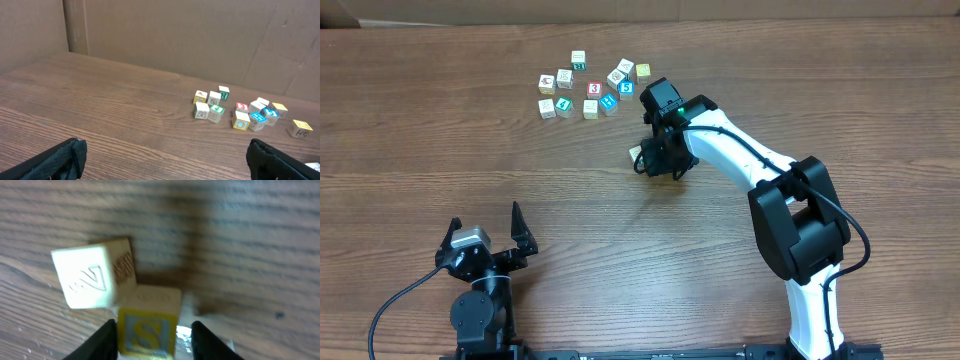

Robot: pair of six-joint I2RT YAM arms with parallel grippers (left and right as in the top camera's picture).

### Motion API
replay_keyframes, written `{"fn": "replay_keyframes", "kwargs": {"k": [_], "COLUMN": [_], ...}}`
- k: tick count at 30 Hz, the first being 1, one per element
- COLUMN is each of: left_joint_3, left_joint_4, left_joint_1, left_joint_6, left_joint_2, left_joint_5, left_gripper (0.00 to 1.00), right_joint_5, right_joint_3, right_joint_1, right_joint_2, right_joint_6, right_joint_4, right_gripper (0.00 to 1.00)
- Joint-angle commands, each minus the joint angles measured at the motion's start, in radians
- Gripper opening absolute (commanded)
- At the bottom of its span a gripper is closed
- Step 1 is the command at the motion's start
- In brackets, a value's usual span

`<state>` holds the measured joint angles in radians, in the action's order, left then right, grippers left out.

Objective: Form a circle

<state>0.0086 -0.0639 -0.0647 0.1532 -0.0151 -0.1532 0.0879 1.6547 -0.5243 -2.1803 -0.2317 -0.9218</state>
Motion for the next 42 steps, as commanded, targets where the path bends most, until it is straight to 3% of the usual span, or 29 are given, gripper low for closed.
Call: {"fn": "replay_keyframes", "kwargs": {"k": [1,8,20,23,28,42], "left_joint_3": [-0.004,-0.004,-0.004,-0.004,-0.004,-0.004], "left_joint_4": [0.000,0.000,0.000,0.000,0.000,0.000], "left_joint_1": [0.013,0.013,0.013,0.013,0.013,0.013], "left_joint_6": [-0.019,-0.019,-0.019,-0.019,-0.019,-0.019], "left_joint_2": [0.010,0.010,0.010,0.010,0.010,0.010], "left_joint_5": [0.008,0.008,0.008,0.008,0.008,0.008], "left_gripper": [1.00,0.99,1.00,0.99,1.00,0.99], "right_joint_5": [-0.048,-0.050,-0.137,-0.138,-0.139,-0.124], "right_joint_3": [0.074,0.227,0.668,0.686,0.679,0.761], "right_joint_1": [0.013,0.022,0.043,0.064,0.091,0.112], "right_joint_2": [0.006,0.011,0.011,0.011,0.011,-0.004], "right_joint_6": [0.001,0.004,0.004,0.003,0.005,-0.004], "right_joint_4": [-0.030,-0.132,-0.336,-0.345,-0.307,-0.351], "right_gripper": [0.46,0.47,0.41,0.33,0.04,0.04]}}
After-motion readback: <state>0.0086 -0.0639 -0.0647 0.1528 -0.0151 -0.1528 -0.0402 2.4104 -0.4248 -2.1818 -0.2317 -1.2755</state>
